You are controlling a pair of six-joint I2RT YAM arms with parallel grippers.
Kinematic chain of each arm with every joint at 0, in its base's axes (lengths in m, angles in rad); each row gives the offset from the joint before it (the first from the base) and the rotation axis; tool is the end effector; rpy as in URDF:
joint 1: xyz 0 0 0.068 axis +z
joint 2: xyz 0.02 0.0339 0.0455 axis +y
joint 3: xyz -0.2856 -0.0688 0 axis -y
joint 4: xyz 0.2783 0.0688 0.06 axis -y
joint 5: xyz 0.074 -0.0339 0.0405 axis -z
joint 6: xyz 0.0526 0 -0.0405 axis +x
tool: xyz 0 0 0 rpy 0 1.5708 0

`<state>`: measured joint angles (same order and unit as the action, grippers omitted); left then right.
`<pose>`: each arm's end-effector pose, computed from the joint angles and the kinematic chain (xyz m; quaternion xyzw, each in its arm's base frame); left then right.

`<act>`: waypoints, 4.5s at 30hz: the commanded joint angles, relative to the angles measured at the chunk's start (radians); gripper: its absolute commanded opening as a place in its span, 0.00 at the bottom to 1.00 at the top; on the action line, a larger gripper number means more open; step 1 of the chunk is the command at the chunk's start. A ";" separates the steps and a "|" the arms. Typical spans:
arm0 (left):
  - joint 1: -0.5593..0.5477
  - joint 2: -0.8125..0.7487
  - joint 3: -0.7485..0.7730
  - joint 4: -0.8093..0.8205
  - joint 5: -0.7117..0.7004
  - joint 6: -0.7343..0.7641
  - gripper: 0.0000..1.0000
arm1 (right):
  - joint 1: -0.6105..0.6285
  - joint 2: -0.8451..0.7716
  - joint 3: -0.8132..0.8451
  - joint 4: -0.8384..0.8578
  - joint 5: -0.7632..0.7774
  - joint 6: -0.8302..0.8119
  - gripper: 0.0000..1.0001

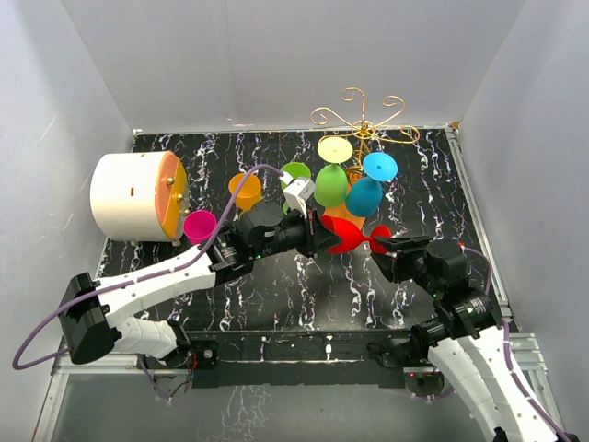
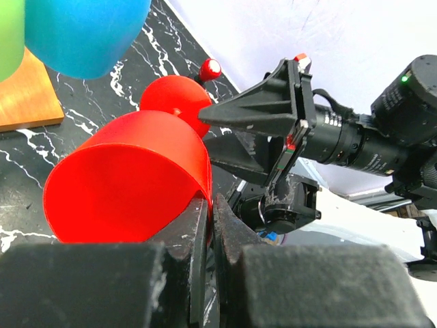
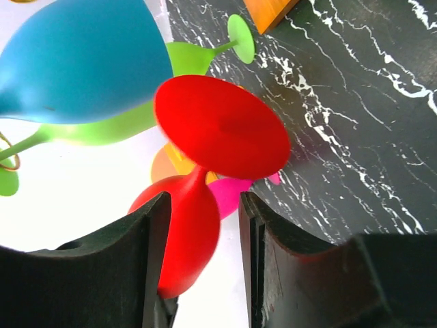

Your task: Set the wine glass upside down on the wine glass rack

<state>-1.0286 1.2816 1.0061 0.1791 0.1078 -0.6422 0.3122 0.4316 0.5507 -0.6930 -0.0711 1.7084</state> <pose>0.1749 -0.3013 0.3571 0.1775 0.7186 -0.5245 0.4207 0.1283 0.0453 0.2570 0.5512 0.6834 0.4213 0.2275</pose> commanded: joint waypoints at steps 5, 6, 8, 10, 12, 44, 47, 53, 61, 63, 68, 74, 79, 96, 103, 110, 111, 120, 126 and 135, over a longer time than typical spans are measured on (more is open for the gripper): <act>-0.030 -0.011 -0.013 0.073 -0.049 0.039 0.00 | 0.002 -0.060 -0.022 0.046 0.039 0.136 0.41; -0.032 -0.009 -0.016 0.091 -0.039 0.040 0.00 | 0.002 -0.057 -0.022 0.044 0.041 0.138 0.41; -0.040 0.001 -0.008 0.119 -0.004 0.048 0.00 | 0.002 -0.044 -0.013 0.038 0.048 0.133 0.40; -0.051 0.013 0.006 0.125 0.002 0.056 0.00 | 0.002 -0.018 0.001 0.030 0.057 0.121 0.39; -0.062 0.024 0.012 0.124 -0.004 0.064 0.00 | 0.002 0.000 0.014 0.028 0.065 0.118 0.39; -0.106 -0.093 -0.025 -0.165 -0.186 0.052 0.67 | 0.002 -0.006 0.036 0.132 0.344 -0.302 0.00; -0.105 -0.128 -0.039 -0.204 -0.239 0.056 0.69 | 0.002 -0.020 0.058 0.188 0.434 -0.523 0.00; -0.105 -0.163 0.006 -0.214 -0.273 0.061 0.70 | 0.002 -0.102 0.038 0.483 0.306 -0.965 0.00; -0.090 -0.143 0.101 -0.243 -0.186 0.121 0.81 | 0.002 -0.124 0.109 0.583 0.115 -1.297 0.00; -0.077 -0.139 0.119 -0.244 -0.120 0.110 0.84 | 0.002 -0.117 0.148 0.553 0.071 -1.364 0.00; -0.008 -0.123 0.174 -0.244 0.032 0.037 0.86 | 0.002 -0.112 0.212 0.514 -0.038 -1.478 0.00; 0.246 -0.133 0.088 -0.061 0.370 -0.216 0.86 | 0.002 -0.112 0.210 0.538 -0.212 -1.592 0.00; 0.295 -0.108 0.096 0.026 0.487 -0.352 0.86 | 0.002 -0.084 0.195 0.566 -0.386 -1.648 0.00; 0.329 0.031 0.256 -0.064 0.636 -0.522 0.79 | 0.002 0.093 0.114 0.815 -0.698 -1.567 0.00; 0.338 0.026 0.183 0.056 0.668 -0.671 0.66 | 0.004 0.141 0.097 0.899 -0.728 -1.552 0.00; 0.338 0.078 0.177 0.164 0.733 -0.788 0.51 | 0.018 0.152 0.081 0.909 -0.724 -1.555 0.00; 0.338 0.082 0.186 0.174 0.740 -0.798 0.49 | 0.019 0.155 0.081 0.910 -0.721 -1.556 0.00; 0.337 0.127 0.198 0.143 0.753 -0.794 0.39 | 0.075 0.227 0.099 0.944 -0.699 -1.571 0.00; 0.338 0.117 0.190 0.144 0.762 -0.792 0.22 | 0.172 0.258 0.101 0.940 -0.620 -1.608 0.00; 0.343 0.091 0.150 0.134 0.764 -0.786 0.02 | 0.275 0.282 0.095 0.957 -0.477 -1.630 0.00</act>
<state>-0.6933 1.4254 1.1721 0.3023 0.8379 -1.4208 0.5636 0.7124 0.6296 0.2016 -0.6220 0.0982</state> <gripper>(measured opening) 0.066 0.069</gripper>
